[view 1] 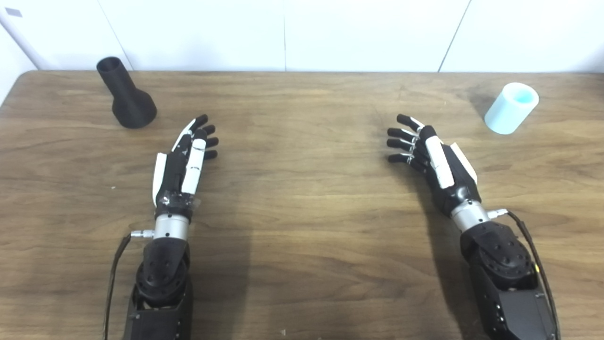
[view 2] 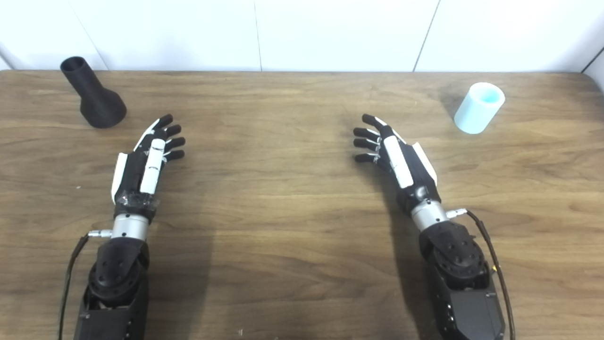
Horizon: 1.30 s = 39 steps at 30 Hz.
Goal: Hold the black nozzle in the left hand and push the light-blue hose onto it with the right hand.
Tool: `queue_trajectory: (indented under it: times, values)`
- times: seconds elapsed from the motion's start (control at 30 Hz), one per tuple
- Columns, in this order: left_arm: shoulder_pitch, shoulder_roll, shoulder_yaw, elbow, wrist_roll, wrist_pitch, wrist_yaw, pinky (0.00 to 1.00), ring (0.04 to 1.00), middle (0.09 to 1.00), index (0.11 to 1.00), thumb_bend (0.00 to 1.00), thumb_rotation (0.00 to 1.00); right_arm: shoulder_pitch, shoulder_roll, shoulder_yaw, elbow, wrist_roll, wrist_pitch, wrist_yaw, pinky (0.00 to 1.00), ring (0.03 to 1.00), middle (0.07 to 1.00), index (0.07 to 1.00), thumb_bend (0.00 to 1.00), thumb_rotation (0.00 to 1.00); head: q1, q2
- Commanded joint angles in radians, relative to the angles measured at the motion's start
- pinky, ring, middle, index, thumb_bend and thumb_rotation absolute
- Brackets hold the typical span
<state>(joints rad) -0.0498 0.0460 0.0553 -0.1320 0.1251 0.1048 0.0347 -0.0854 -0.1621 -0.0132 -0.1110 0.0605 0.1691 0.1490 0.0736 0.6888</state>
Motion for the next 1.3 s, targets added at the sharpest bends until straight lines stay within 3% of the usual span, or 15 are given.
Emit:
queue_trajectory:
  times: [0.0,0.23,0.43,0.57,0.67,0.9,1.13,1.27]
  values:
    - [-0.018,0.006,-0.005,-0.016,-0.004,-0.033,0.002,0.75,0.797,0.846,0.892,0.33,0.82,-0.012,-0.008,-0.003,-0.021,0.012,-0.012,0.009,0.65,0.788,0.804,0.874,0.46,1.00,0.001,0.001]
    - [-0.019,-0.012,-0.018,-0.018,-0.001,-0.009,0.005,0.77,0.811,0.853,0.900,0.36,0.80,-0.014,-0.028,-0.009,0.006,0.016,-0.049,0.019,0.63,0.779,0.800,0.870,0.50,1.00,0.100,-0.028]
    - [-0.012,-0.029,-0.039,-0.024,0.035,0.011,0.019,0.78,0.823,0.869,0.914,0.31,0.76,-0.013,-0.044,-0.021,0.025,0.043,-0.052,0.030,0.67,0.797,0.812,0.878,0.49,1.00,0.171,-0.059]
    - [-0.010,-0.026,-0.056,-0.010,0.059,-0.003,0.028,0.78,0.832,0.873,0.920,0.31,0.75,-0.008,-0.047,-0.031,0.024,0.058,-0.041,0.035,0.67,0.798,0.803,0.883,0.48,1.00,0.210,-0.086]
    - [-0.014,-0.027,-0.064,0.016,0.073,-0.031,0.044,0.75,0.823,0.866,0.911,0.31,0.68,-0.009,-0.050,-0.038,0.034,0.078,-0.038,0.044,0.68,0.802,0.802,0.887,0.49,1.00,0.236,-0.101]
    - [-0.010,-0.037,-0.075,0.028,0.097,-0.023,0.061,0.74,0.816,0.855,0.914,0.28,0.55,-0.013,-0.049,-0.054,0.057,0.124,-0.046,0.062,0.68,0.805,0.812,0.886,0.46,1.00,0.281,-0.129]
    - [-0.008,-0.047,-0.084,0.031,0.109,-0.011,0.076,0.78,0.828,0.856,0.912,0.31,0.53,-0.017,-0.053,-0.059,0.086,0.145,-0.066,0.070,0.69,0.806,0.820,0.887,0.43,1.00,0.306,-0.152]
    - [-0.009,-0.050,-0.089,0.041,0.118,-0.015,0.086,0.78,0.826,0.852,0.910,0.33,0.57,-0.016,-0.050,-0.062,0.072,0.150,-0.045,0.062,0.69,0.803,0.813,0.881,0.40,1.00,0.321,-0.167]
